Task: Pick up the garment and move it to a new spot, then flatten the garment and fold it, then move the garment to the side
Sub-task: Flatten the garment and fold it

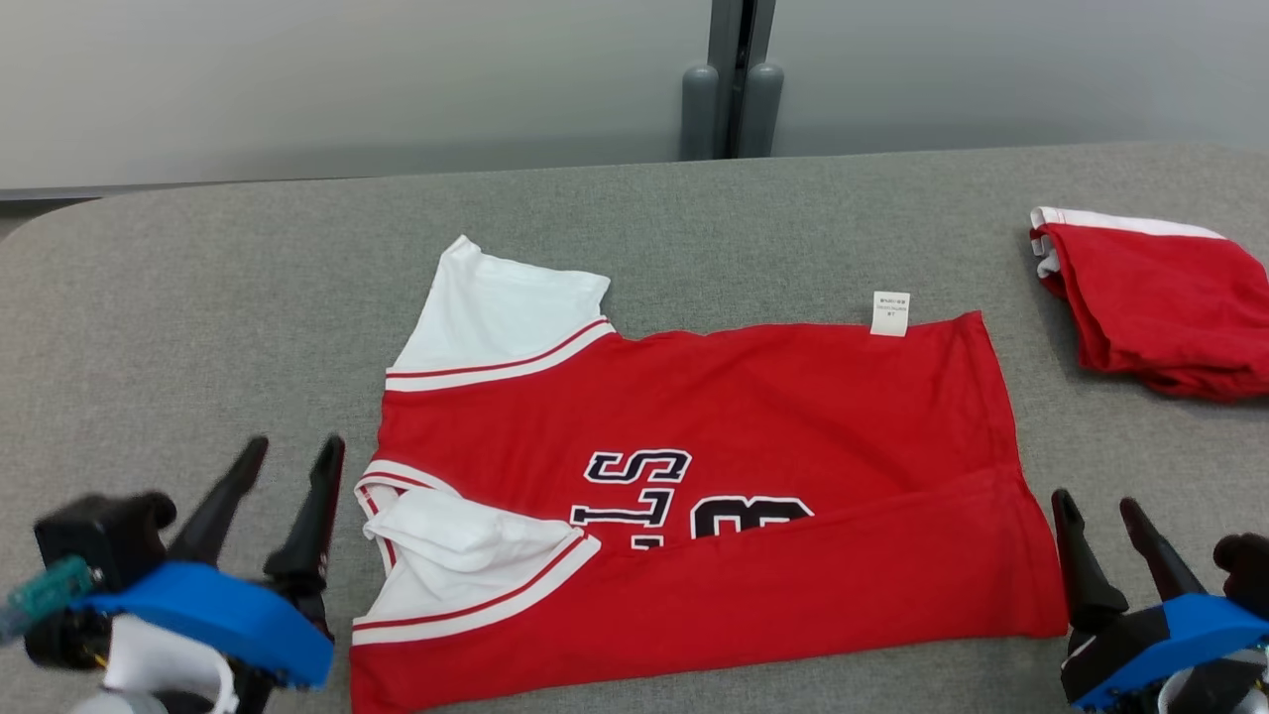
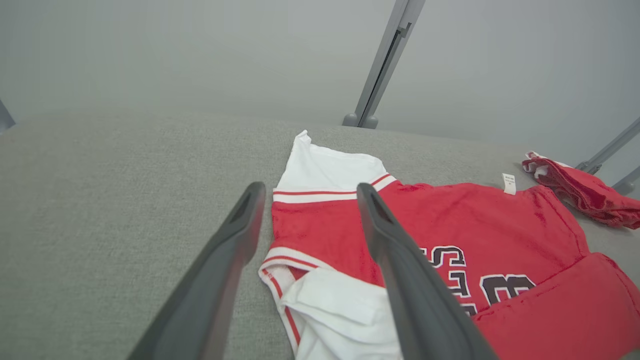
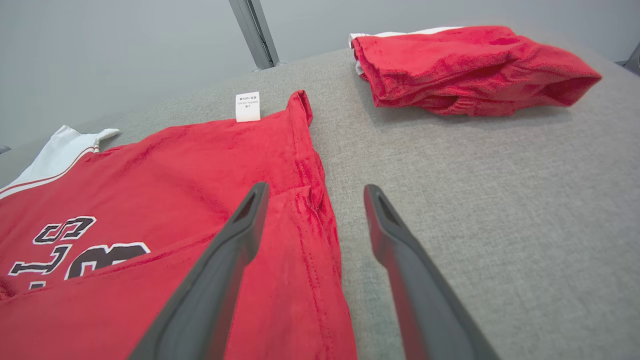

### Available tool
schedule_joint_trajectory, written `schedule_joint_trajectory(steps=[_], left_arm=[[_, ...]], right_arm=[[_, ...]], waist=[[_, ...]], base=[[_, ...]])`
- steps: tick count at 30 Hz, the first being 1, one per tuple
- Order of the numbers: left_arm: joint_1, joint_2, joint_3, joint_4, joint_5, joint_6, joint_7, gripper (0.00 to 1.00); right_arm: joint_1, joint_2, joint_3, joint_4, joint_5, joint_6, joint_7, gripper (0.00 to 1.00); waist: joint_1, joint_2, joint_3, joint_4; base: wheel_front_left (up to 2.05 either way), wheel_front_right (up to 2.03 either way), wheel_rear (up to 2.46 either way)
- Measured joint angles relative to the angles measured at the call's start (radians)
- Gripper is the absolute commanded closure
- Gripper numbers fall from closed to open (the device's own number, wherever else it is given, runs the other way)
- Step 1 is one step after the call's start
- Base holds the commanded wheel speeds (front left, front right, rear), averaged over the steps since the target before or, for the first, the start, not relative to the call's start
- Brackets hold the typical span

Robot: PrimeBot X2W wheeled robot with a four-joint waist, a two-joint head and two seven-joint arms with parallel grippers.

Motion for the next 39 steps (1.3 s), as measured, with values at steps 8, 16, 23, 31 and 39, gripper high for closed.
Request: schedule_joint_trajectory(steps=[8, 16, 23, 31, 39], left_arm=[[-0.406, 0.139, -0.036, 0.056, 0.085, -0.109, 0.170, 0.00], [-0.749, 0.189, -0.087, 0.262, 0.074, -0.177, 0.378, 0.00], [-0.825, 0.238, -0.127, 0.413, 0.043, -0.195, 0.491, 0.00], [-0.855, 0.248, -0.125, 0.508, 0.052, -0.181, 0.493, 0.00], [-0.873, 0.207, -0.132, 0.510, -0.038, -0.194, 0.513, 0.83]], right_arm=[[-0.134, 0.000, 0.069, -0.063, -0.061, 0.000, 0.027, 0.00], [-0.306, 0.001, 0.179, -0.067, -0.070, 0.000, 0.026, 0.00], [-0.405, 0.000, 0.226, -0.055, -0.071, 0.000, 0.007, 0.00], [-0.442, 0.000, 0.239, -0.028, -0.065, 0.000, -0.020, 0.00], [-0.481, 0.000, 0.246, -0.001, -0.070, 0.000, -0.028, 0.00]], waist=[[0.0001, 0.0000, 0.085, -0.052], [0.0002, 0.0000, 0.230, -0.155], [0.0002, 0.0000, 0.339, -0.233], [0.0003, 0.0000, 0.398, -0.268], [0.0002, 0.0000, 0.411, -0.265]], base=[[0.00, 0.00, 0.00], [0.00, 0.00, 0.00], [0.00, 0.00, 0.00], [0.00, 0.00, 0.00], [0.00, 0.00, 0.00]])
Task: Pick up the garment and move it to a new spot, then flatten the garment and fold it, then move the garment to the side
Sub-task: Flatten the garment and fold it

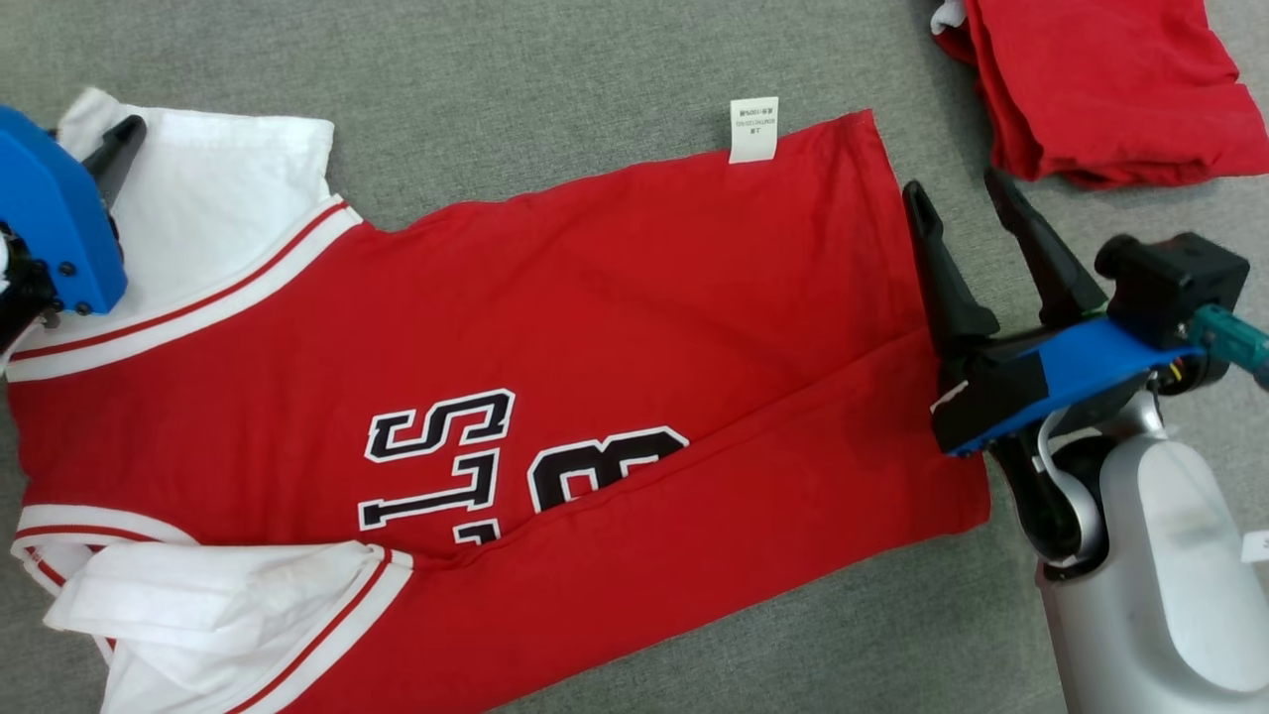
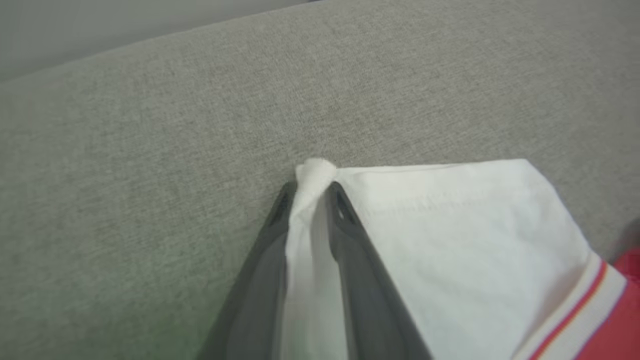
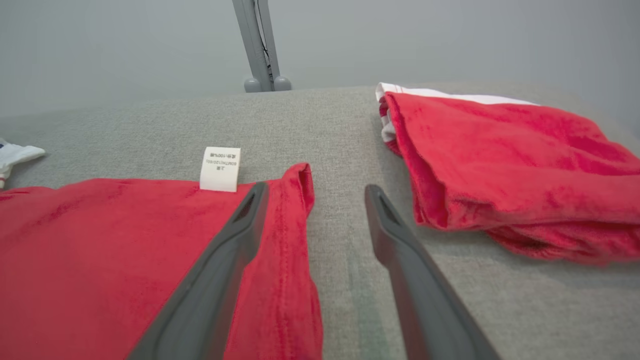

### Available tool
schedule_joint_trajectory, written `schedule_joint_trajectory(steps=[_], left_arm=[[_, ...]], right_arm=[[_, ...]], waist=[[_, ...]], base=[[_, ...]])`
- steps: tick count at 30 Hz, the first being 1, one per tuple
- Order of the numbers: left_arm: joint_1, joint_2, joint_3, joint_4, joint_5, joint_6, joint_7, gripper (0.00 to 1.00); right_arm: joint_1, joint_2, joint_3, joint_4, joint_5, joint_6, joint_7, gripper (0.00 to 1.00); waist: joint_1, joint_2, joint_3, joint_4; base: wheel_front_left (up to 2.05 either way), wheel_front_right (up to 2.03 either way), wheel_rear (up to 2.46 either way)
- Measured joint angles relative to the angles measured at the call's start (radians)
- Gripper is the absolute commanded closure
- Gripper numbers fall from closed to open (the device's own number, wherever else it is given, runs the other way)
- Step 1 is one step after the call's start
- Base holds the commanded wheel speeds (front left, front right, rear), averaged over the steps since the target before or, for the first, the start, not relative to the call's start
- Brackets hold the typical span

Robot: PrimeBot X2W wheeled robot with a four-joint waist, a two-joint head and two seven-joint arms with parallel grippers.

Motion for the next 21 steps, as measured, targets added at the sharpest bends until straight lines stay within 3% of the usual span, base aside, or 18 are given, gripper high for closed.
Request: schedule_joint_trajectory(steps=[2, 10, 21], left_arm=[[-0.004, -0.001, -0.015, -0.010, -0.007, -0.004, 0.001, 1.00], [-0.029, -0.032, -0.044, -0.023, 0.012, -0.008, -0.137, 1.00], [-0.023, -0.044, -0.155, -0.151, -0.039, -0.013, -0.273, 1.00]], right_arm=[[-0.022, 0.000, 0.001, 0.010, -0.003, 0.000, 0.003, 0.00], [-0.140, -0.018, 0.007, 0.096, -0.043, 0.000, 0.066, 0.00], [-0.252, -0.133, -0.021, 0.298, -0.060, 0.000, 0.286, 0.00]], waist=[[-0.0001, 0.0000, 0.001, 0.005], [-0.0001, 0.0000, -0.024, 0.059], [-0.0003, 0.0000, -0.079, 0.173]], base=[[0.00, 0.00, 0.00], [0.00, 0.00, 0.00], [0.00, 0.00, 0.00]])
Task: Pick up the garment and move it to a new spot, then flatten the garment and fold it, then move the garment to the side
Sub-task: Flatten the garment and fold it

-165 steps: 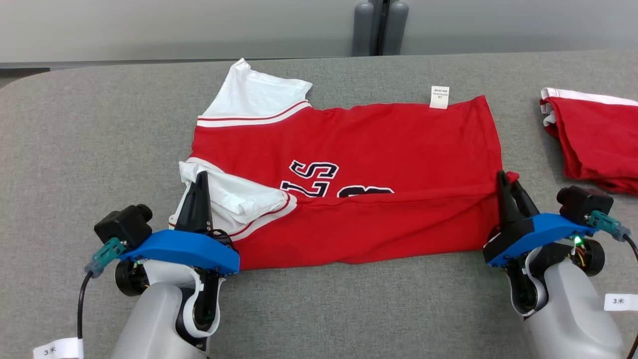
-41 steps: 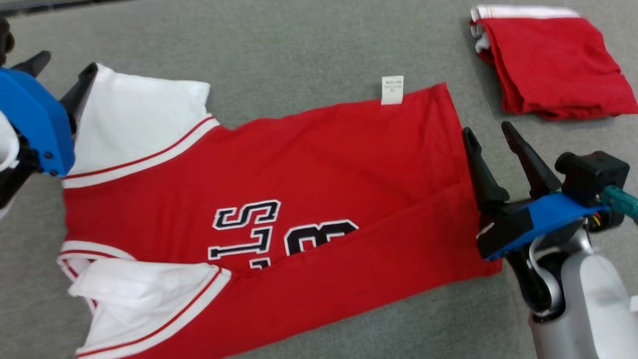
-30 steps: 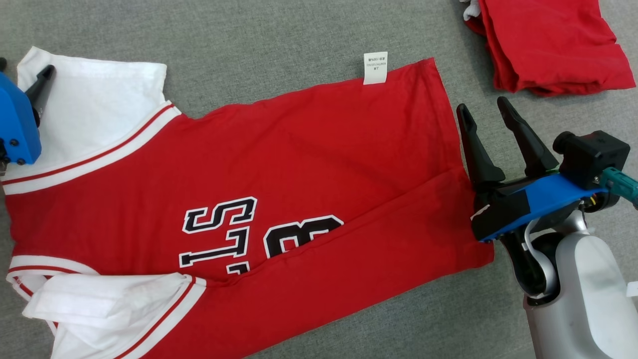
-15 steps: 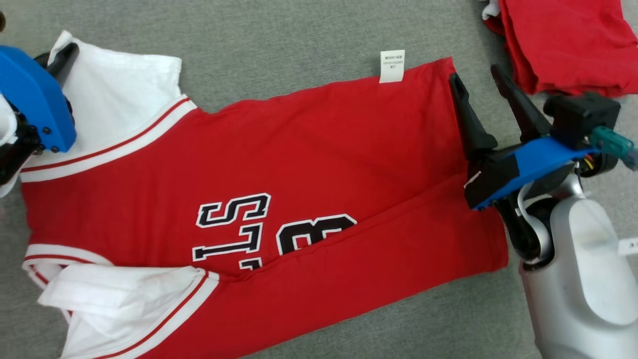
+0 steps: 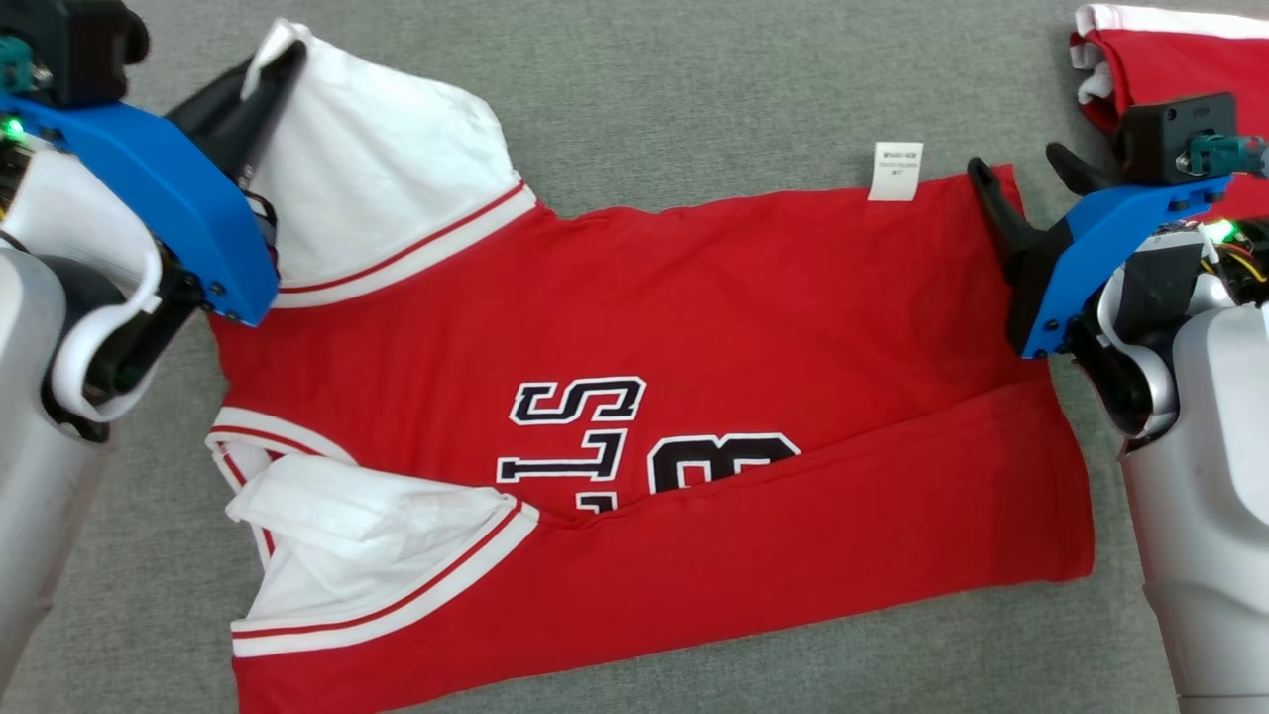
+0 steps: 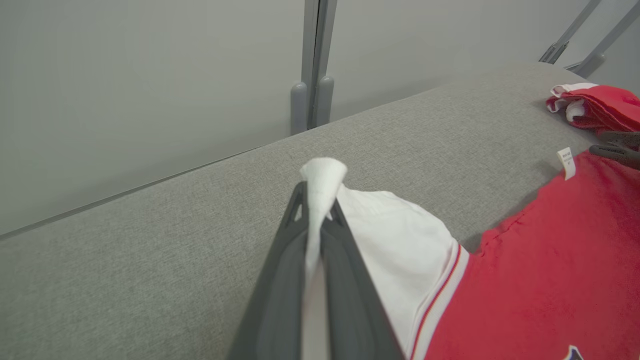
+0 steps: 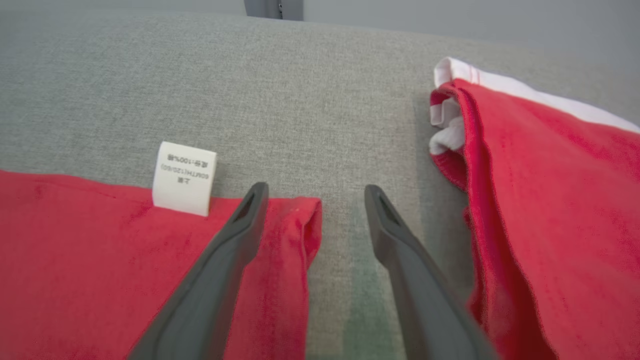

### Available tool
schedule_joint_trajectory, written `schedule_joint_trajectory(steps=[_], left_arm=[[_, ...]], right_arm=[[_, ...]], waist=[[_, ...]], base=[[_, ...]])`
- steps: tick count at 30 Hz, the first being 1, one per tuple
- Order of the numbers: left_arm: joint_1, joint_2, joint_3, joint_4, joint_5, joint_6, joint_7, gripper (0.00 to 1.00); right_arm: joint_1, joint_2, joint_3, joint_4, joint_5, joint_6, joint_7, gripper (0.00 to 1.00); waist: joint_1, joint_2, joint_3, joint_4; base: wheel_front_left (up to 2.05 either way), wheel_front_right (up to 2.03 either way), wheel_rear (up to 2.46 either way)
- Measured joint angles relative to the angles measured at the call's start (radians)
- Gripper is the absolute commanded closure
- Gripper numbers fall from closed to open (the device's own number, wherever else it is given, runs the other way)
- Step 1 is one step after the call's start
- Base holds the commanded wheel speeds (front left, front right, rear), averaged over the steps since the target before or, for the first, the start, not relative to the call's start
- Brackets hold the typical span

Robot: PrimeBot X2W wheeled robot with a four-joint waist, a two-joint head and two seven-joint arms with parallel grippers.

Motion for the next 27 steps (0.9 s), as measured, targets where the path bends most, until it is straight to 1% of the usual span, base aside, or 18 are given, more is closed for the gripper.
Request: schedule_joint_trajectory(steps=[4, 5, 7, 9, 10, 11, 12, 13, 17, 23, 26, 27], left_arm=[[0.012, -0.002, -0.034, -0.017, -0.014, 0.000, -0.024, 1.00], [0.012, -0.002, -0.040, -0.019, -0.017, 0.000, -0.029, 1.00], [0.012, -0.003, -0.054, -0.021, -0.023, 0.000, -0.037, 1.00], [0.012, -0.003, -0.060, -0.020, -0.030, 0.000, -0.044, 1.00], [0.012, -0.003, -0.064, -0.019, -0.032, 0.000, -0.049, 1.00], [0.011, -0.002, -0.069, -0.018, -0.036, 0.000, -0.052, 1.00], [0.011, -0.002, -0.074, -0.016, -0.039, 0.000, -0.054, 1.00], [0.010, -0.002, -0.080, -0.014, -0.039, 0.000, -0.059, 1.00], [0.009, 0.003, -0.093, -0.007, -0.047, 0.000, -0.077, 1.00], [0.021, 0.006, -0.098, 0.000, -0.056, 0.000, -0.125, 1.00], [0.066, 0.004, -0.105, -0.013, -0.067, 0.000, -0.155, 1.00], [0.085, 0.006, -0.111, -0.020, -0.067, 0.000, -0.164, 1.00]], right_arm=[[-0.023, -0.004, -0.028, 0.054, 0.009, 0.000, 0.066, 0.00], [-0.030, -0.004, -0.032, 0.064, 0.014, 0.000, 0.079, 0.09], [-0.042, -0.002, -0.039, 0.086, 0.027, 0.000, 0.099, 0.42], [-0.055, 0.002, -0.046, 0.106, 0.036, 0.000, 0.116, 0.61], [-0.061, 0.002, -0.046, 0.116, 0.036, 0.000, 0.124, 0.67], [-0.065, 0.002, -0.047, 0.126, 0.037, 0.000, 0.131, 0.75], [-0.071, 0.001, -0.046, 0.133, 0.036, 0.000, 0.138, 0.97], [-0.076, 0.001, -0.044, 0.138, 0.035, 0.000, 0.143, 1.00], [-0.078, 0.001, -0.034, 0.148, 0.037, 0.000, 0.122, 1.00], [-0.065, -0.004, -0.009, 0.132, 0.040, 0.000, 0.011, 1.00], [-0.024, -0.010, 0.029, 0.108, 0.072, 0.000, -0.055, 1.00], [-0.003, -0.022, 0.040, 0.102, 0.072, 0.000, -0.074, 1.00]], waist=[[0.0000, 0.0000, -0.004, 0.024], [0.0000, 0.0000, -0.003, 0.027], [0.0000, 0.0000, -0.002, 0.034], [0.0000, 0.0000, 0.000, 0.039], [0.0000, 0.0000, 0.001, 0.042], [0.0000, 0.0001, 0.002, 0.044], [0.0000, 0.0000, 0.002, 0.046], [0.0000, 0.0000, 0.001, 0.047], [0.0001, 0.0000, -0.012, 0.051], [0.0001, 0.0000, -0.064, 0.059], [0.0001, 0.0000, -0.100, 0.066], [0.0000, 0.0000, -0.113, 0.069]], base=[[0.00, 0.00, 0.00], [0.00, 0.00, 0.00], [0.00, 0.00, 0.00], [0.00, 0.00, 0.00], [0.00, 0.00, 0.00], [0.00, 0.00, 0.00], [0.00, 0.00, 0.00], [0.00, 0.00, 0.00], [0.00, 0.00, 0.00], [0.00, 0.00, 0.00], [0.00, 0.00, 0.00], [0.00, 0.00, 0.00]])
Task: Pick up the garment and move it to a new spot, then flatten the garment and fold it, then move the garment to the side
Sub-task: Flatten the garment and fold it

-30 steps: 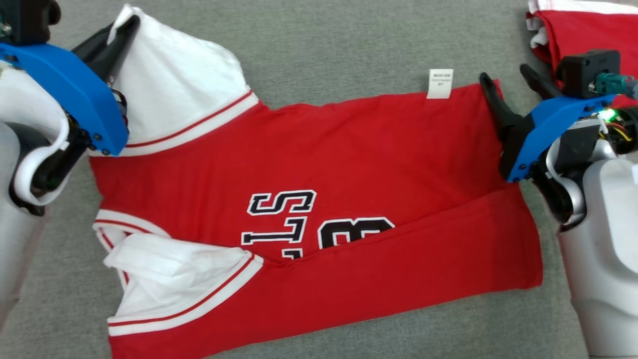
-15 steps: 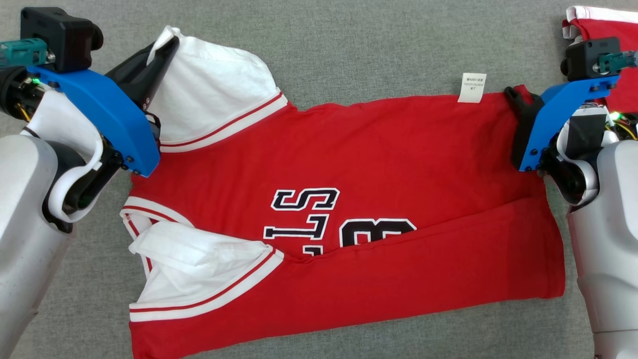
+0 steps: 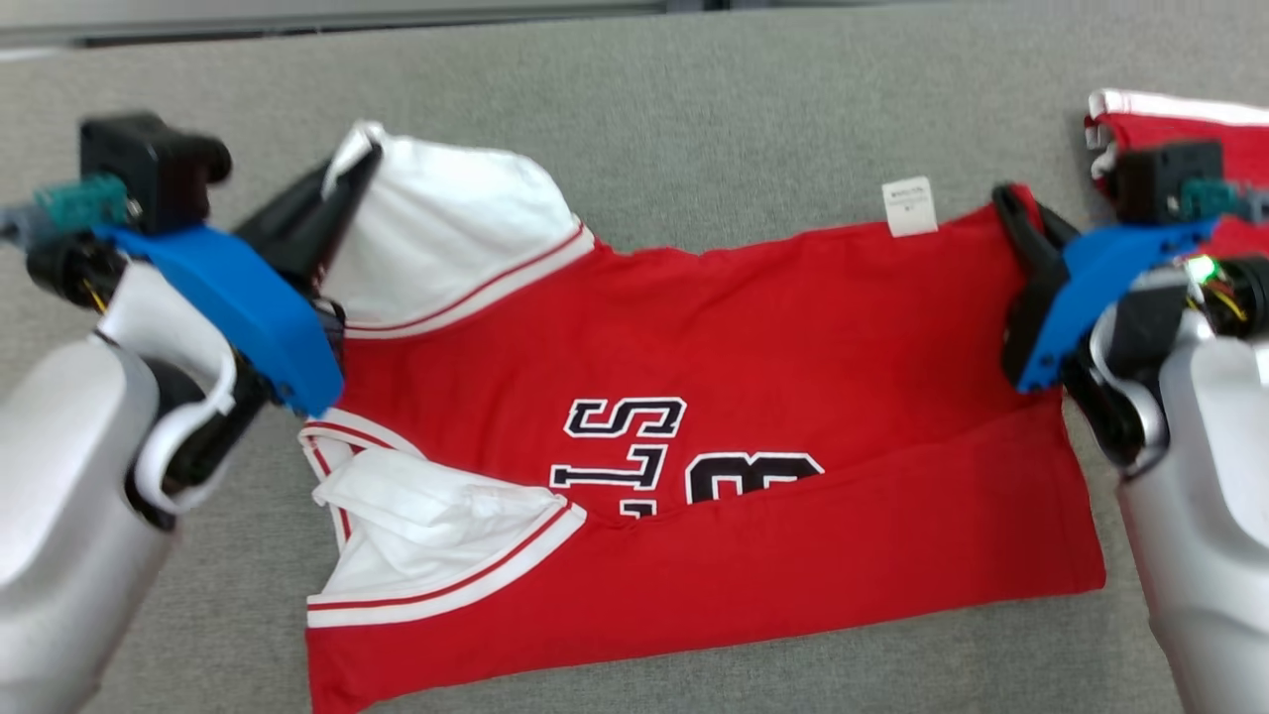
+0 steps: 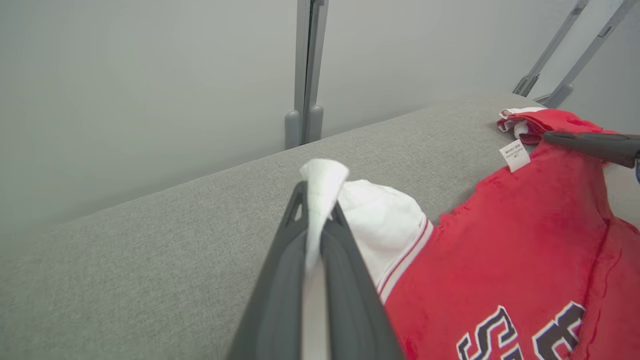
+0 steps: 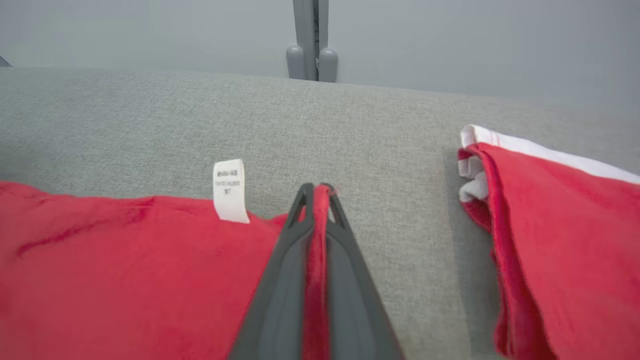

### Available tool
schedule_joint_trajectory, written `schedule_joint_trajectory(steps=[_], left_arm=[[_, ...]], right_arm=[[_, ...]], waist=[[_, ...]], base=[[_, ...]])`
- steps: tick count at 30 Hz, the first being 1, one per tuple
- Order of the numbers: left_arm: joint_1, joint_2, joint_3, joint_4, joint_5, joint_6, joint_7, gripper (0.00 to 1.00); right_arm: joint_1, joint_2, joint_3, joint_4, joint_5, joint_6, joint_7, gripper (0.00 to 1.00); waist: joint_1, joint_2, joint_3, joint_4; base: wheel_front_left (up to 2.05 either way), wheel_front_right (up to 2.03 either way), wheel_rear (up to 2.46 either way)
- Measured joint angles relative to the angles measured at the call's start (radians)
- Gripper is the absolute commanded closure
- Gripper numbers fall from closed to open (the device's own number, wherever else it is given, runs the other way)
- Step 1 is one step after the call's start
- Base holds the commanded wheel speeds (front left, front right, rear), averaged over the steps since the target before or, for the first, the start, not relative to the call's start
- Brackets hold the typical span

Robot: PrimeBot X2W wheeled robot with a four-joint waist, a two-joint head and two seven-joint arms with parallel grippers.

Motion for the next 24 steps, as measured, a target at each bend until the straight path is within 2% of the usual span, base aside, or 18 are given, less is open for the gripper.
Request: schedule_joint_trajectory(steps=[5, 12, 16, 24], left_arm=[[0.108, 0.000, -0.003, -0.058, -0.005, 0.013, -0.079, 1.00], [0.354, 0.010, 0.014, -0.159, -0.043, 0.081, -0.209, 1.00], [0.497, -0.002, 0.024, -0.160, -0.082, 0.116, -0.287, 1.00], [0.620, -0.064, 0.027, -0.090, -0.112, 0.118, -0.400, 1.00]], right_arm=[[0.120, -0.027, -0.007, -0.034, 0.043, 0.000, -0.095, 1.00], [0.305, -0.014, -0.069, -0.117, 0.061, 0.000, -0.178, 1.00], [0.404, 0.013, -0.115, -0.147, 0.081, 0.000, -0.204, 1.00], [0.504, 0.062, -0.162, -0.165, 0.054, 0.000, -0.237, 1.00]], waist=[[-0.0001, 0.0000, -0.068, 0.022], [-0.0002, 0.0000, -0.152, 0.035], [-0.0003, 0.0000, -0.184, 0.038], [-0.0002, 0.0000, -0.217, 0.043]], base=[[0.00, 0.00, 0.00], [0.00, 0.00, 0.00], [0.00, 0.00, 0.00], [0.00, 0.00, 0.00]])
